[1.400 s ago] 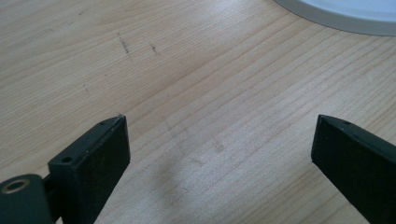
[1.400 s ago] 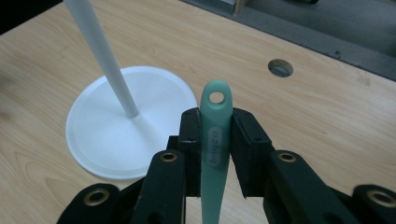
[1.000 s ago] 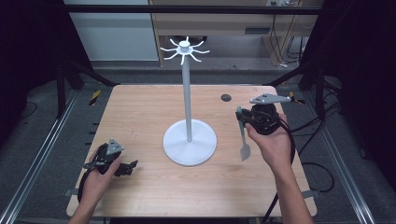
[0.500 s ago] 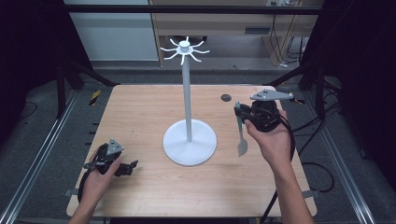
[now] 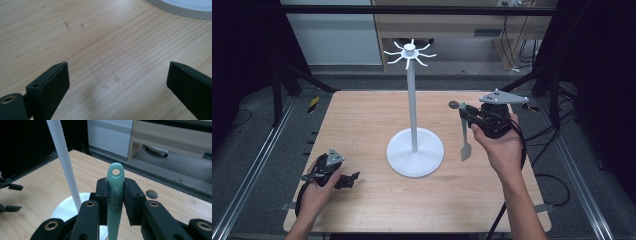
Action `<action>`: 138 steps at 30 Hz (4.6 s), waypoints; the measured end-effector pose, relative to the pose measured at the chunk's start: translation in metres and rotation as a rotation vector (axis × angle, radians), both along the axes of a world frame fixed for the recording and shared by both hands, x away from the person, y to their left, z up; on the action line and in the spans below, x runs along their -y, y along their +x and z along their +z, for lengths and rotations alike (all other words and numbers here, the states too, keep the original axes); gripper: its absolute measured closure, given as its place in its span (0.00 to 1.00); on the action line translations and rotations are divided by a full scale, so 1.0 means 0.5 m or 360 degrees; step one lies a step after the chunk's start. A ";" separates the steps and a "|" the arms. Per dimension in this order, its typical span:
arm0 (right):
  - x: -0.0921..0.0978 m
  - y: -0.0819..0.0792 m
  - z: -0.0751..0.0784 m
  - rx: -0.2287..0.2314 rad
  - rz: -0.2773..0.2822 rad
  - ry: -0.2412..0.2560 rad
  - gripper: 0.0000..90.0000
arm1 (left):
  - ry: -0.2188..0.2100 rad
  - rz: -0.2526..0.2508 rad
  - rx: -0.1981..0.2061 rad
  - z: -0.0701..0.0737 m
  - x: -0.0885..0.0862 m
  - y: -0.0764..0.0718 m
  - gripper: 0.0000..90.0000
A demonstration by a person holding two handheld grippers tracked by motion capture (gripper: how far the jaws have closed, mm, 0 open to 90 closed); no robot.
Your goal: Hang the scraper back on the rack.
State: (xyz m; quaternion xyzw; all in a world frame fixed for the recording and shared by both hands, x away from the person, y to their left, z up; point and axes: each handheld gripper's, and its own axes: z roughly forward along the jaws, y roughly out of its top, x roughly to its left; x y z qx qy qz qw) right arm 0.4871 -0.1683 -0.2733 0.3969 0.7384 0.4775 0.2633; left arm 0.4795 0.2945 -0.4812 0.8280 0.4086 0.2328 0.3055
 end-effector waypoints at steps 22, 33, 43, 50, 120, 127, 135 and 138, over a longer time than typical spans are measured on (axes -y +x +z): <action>-0.048 -0.012 0.070 0.0105 0.0094 0.0043 0.83 | -0.0003 0.0006 0.0005 0.001 -0.001 0.000 0.05; -0.073 -0.013 0.098 0.0142 0.0136 0.0080 0.83 | -0.0008 0.0009 0.0005 0.001 -0.001 0.000 0.05; -0.093 -0.014 0.120 0.0169 0.0174 0.0084 0.83 | -0.0013 0.0013 0.0007 0.001 -0.002 0.000 0.05; -0.105 -0.013 0.131 0.0181 0.0193 0.0102 0.83 | -0.0014 0.0014 0.0007 0.001 -0.002 0.000 0.05; -0.133 -0.006 0.186 0.0230 0.0270 0.0216 0.83 | -0.0020 0.0016 0.0013 0.000 -0.001 0.000 0.05; -0.135 0.000 0.189 0.0215 0.0274 0.0213 0.83 | -0.0016 0.0011 0.0011 0.000 0.000 0.000 0.05; -0.138 0.001 0.190 0.0215 0.0281 0.0205 0.83 | -0.0011 0.0007 0.0009 0.000 0.000 0.000 0.05; -0.139 0.003 0.191 0.0209 0.0276 0.0209 0.83 | -0.0010 0.0007 0.0007 0.000 0.000 0.000 0.05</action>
